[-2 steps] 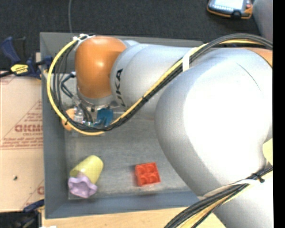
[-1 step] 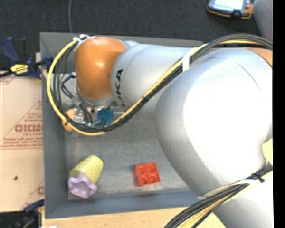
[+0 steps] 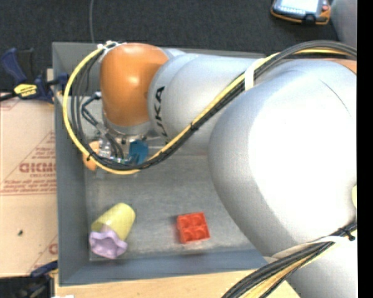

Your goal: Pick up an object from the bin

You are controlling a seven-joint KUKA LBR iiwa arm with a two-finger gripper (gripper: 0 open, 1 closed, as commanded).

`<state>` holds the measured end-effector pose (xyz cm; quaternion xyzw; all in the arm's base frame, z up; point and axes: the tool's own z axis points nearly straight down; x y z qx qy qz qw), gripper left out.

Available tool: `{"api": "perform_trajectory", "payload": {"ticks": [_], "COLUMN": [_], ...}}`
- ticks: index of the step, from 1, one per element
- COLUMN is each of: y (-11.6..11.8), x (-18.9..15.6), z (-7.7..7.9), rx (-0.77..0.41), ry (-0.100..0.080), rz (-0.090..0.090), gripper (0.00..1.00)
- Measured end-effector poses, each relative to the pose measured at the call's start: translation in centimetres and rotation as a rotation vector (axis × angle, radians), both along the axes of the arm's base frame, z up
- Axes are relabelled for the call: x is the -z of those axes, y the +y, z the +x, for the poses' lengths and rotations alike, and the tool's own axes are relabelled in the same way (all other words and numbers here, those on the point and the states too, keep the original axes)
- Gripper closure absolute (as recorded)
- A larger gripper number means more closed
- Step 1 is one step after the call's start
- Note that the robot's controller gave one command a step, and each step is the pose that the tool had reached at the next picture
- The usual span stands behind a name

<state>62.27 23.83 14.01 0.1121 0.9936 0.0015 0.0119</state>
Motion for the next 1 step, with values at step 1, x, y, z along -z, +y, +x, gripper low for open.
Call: {"api": "perform_trajectory", "payload": {"ticks": [1], "y": [0.05], "x": [-2.77], "z": [0.26], "rx": [0.000], "ry": [-0.010], "rz": [0.004], "gripper": [1.00]}}
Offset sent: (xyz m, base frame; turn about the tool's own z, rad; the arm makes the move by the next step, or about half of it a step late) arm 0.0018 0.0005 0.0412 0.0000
